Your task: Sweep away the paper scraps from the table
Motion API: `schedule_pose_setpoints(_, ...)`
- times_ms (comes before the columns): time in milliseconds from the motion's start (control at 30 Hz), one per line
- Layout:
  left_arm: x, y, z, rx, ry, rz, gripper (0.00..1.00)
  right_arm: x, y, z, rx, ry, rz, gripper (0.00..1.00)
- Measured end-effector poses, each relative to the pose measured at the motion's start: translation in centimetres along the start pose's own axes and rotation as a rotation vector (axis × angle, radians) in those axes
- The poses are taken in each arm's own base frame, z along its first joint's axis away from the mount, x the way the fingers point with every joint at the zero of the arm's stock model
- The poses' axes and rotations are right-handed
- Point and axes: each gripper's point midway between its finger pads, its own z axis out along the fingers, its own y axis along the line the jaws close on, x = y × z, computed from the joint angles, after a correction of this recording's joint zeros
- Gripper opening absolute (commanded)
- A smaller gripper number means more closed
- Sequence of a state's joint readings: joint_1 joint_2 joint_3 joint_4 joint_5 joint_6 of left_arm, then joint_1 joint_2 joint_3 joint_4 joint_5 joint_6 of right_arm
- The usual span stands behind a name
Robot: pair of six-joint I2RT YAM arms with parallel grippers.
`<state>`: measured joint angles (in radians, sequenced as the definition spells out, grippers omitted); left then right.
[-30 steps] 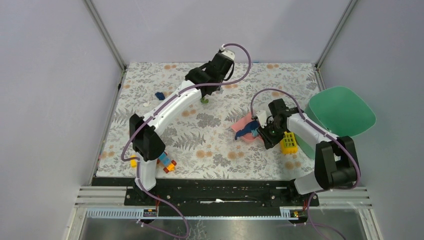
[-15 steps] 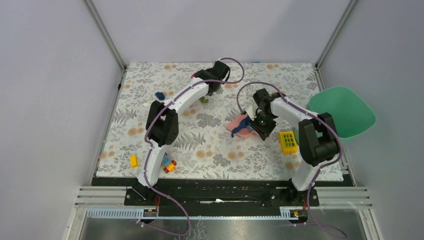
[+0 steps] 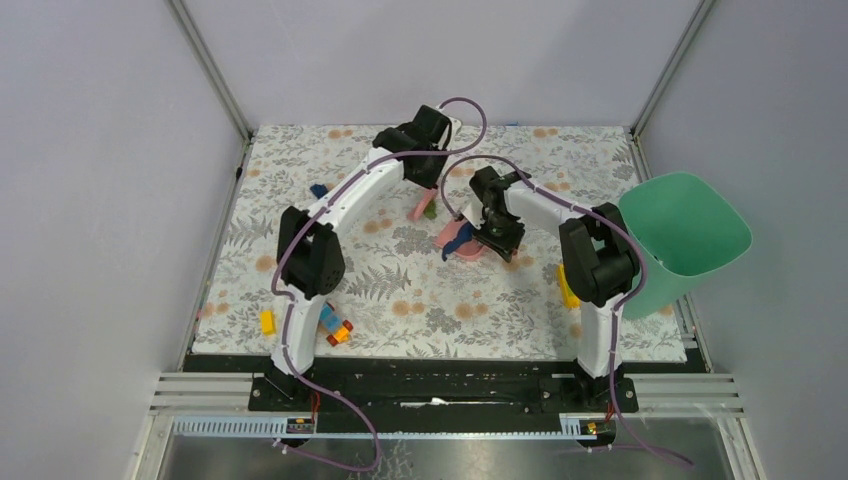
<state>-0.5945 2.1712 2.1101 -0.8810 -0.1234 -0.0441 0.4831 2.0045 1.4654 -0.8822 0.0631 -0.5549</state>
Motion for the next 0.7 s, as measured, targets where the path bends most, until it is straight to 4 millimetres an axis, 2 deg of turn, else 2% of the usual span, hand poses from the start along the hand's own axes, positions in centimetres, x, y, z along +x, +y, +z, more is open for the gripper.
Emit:
schedule_pose_setpoints(167,-0.6,-3.7,-2.7,0.210,-0.014,-0.064,0.00,-0.6,0.4,0.0,-0.003,-0.006,-0.011,0.00)
schedule_pose_setpoints(233,-0.4,-4.3,-3.3,0.246,-0.006,-0.086,0.00,-0.6,0.4,0.0,-0.004,-0.004,-0.012,0.00)
schedule_pose_setpoints(333,0.3,-4.3,-4.0,0.259,0.013,-0.117,0.00,-0.4,0.5,0.2,-0.003,-0.006,-0.012,0.00)
schedule_pose_setpoints(467,1.0,-4.3,-6.3,0.261,0.024,-0.138,0.00,0.1,1.2,0.4,-0.006,-0.036,0.003,0.00)
schedule_pose_setpoints(600,0.1,-3.3,-10.1,0.208,-0.065,-0.134,0.00,1.3,2.3,0.4,-0.021,-0.060,0.012,0.00)
schedule_pose_setpoints(700,-0.7,-1.6,-13.2,0.133,-0.156,-0.135,0.00,1.7,3.0,0.4,-0.038,-0.074,0.015,0.00)
